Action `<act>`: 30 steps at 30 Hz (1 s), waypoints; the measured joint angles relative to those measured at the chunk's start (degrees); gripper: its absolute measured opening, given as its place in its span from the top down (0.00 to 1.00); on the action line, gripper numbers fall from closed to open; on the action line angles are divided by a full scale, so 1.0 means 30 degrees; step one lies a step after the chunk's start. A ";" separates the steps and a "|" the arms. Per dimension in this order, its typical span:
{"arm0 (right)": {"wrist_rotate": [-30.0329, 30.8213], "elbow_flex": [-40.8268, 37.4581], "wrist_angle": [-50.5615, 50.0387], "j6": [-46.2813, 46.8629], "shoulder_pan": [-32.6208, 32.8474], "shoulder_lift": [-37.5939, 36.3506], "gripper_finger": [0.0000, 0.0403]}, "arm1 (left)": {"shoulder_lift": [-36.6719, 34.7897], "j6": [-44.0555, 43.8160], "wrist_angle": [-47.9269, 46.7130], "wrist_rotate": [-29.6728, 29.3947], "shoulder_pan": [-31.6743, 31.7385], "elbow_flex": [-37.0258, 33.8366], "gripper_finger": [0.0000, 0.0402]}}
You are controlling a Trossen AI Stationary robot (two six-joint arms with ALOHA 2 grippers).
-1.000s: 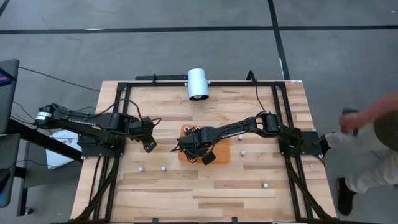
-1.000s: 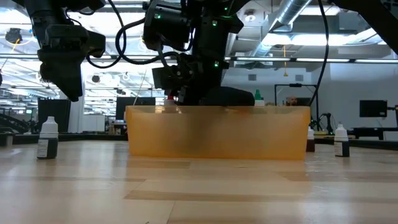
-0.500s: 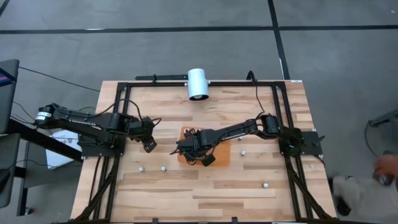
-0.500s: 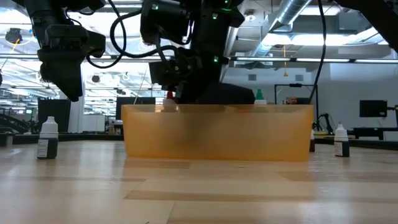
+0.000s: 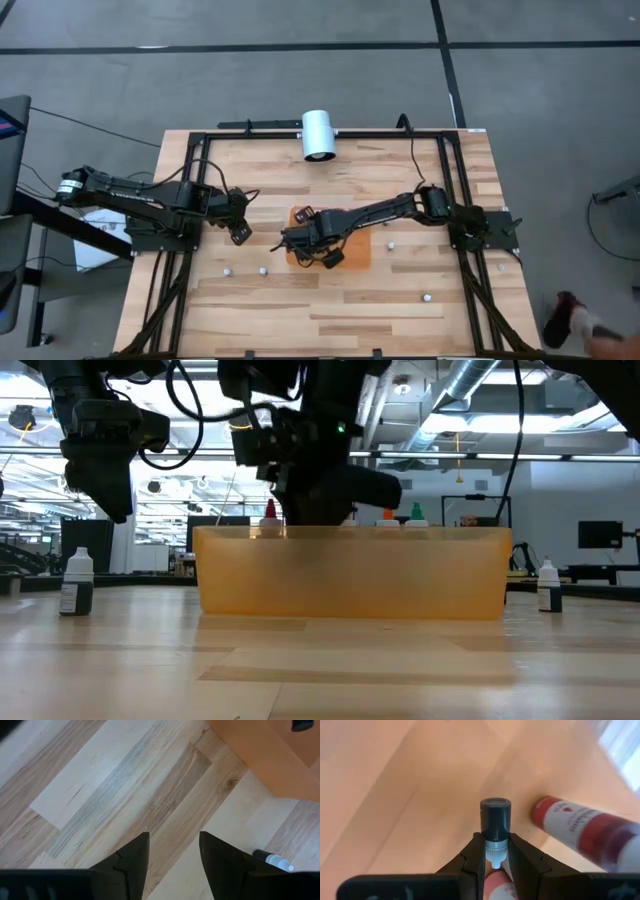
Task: Pick & Place food coloring
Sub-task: Put the small black food coloring into the orange bin
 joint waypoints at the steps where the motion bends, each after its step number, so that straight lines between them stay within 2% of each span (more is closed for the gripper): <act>1: -0.0002 0.0194 -0.0137 0.0000 0.0034 0.0000 0.84 | -0.0006 0.0005 -0.0007 0.0001 0.0000 0.0000 0.59; 9: 0.0147 0.1546 -0.1494 0.0188 0.0598 0.0000 0.84 | 0.0000 0.0616 0.0096 0.0648 0.0006 -0.0001 0.59; 23: 0.0925 0.3440 -0.3301 0.3488 0.1856 -0.0015 0.84 | -0.0002 0.2510 0.1889 0.2064 0.0006 0.0000 0.59; 30: 0.3561 0.4151 -0.3252 0.4149 0.2939 -0.0022 0.84 | -0.0005 0.2574 0.2025 0.3220 0.0006 0.0015 0.59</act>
